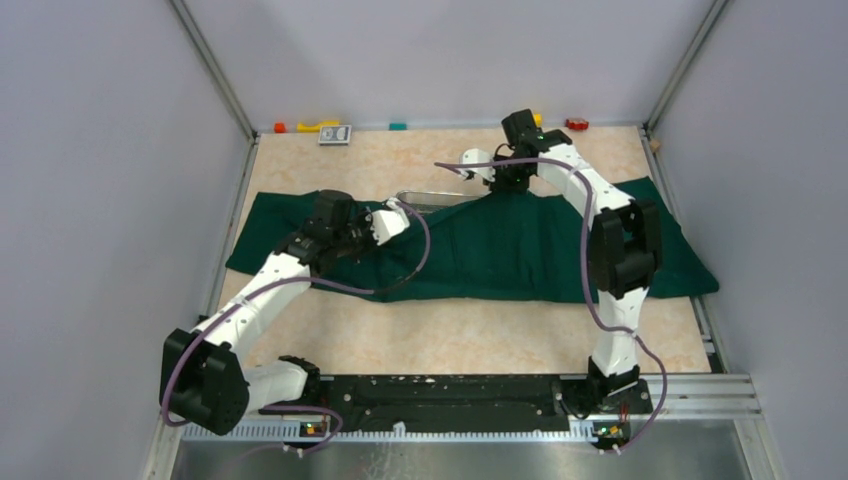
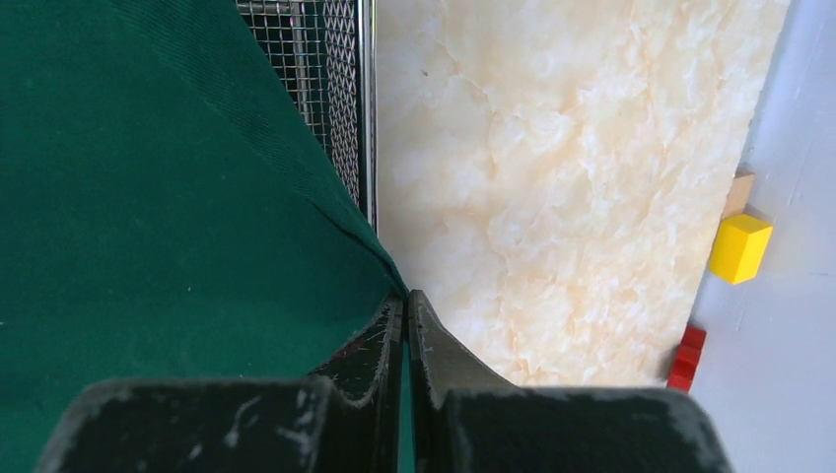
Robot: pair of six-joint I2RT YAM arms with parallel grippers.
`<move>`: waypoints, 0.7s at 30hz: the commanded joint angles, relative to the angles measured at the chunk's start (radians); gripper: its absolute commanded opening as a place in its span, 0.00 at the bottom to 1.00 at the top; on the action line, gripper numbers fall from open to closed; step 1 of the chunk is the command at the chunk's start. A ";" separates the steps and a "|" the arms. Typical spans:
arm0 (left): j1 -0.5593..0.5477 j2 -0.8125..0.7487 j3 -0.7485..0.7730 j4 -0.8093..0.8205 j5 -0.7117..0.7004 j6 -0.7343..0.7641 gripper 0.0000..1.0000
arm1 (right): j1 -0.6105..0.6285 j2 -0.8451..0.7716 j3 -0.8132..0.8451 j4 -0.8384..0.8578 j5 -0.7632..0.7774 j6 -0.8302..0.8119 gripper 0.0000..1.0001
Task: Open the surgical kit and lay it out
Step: Open the surgical kit at the center of the board.
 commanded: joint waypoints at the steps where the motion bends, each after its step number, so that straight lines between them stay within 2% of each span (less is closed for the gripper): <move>1: 0.000 -0.027 0.036 -0.023 0.001 0.003 0.00 | 0.005 -0.110 -0.002 -0.031 0.001 -0.001 0.00; 12: 0.000 -0.120 0.027 -0.133 0.079 0.073 0.00 | 0.005 -0.290 -0.194 -0.078 0.004 0.027 0.00; 21: -0.004 -0.194 0.048 -0.412 0.105 0.079 0.00 | 0.035 -0.551 -0.450 -0.172 -0.041 0.120 0.00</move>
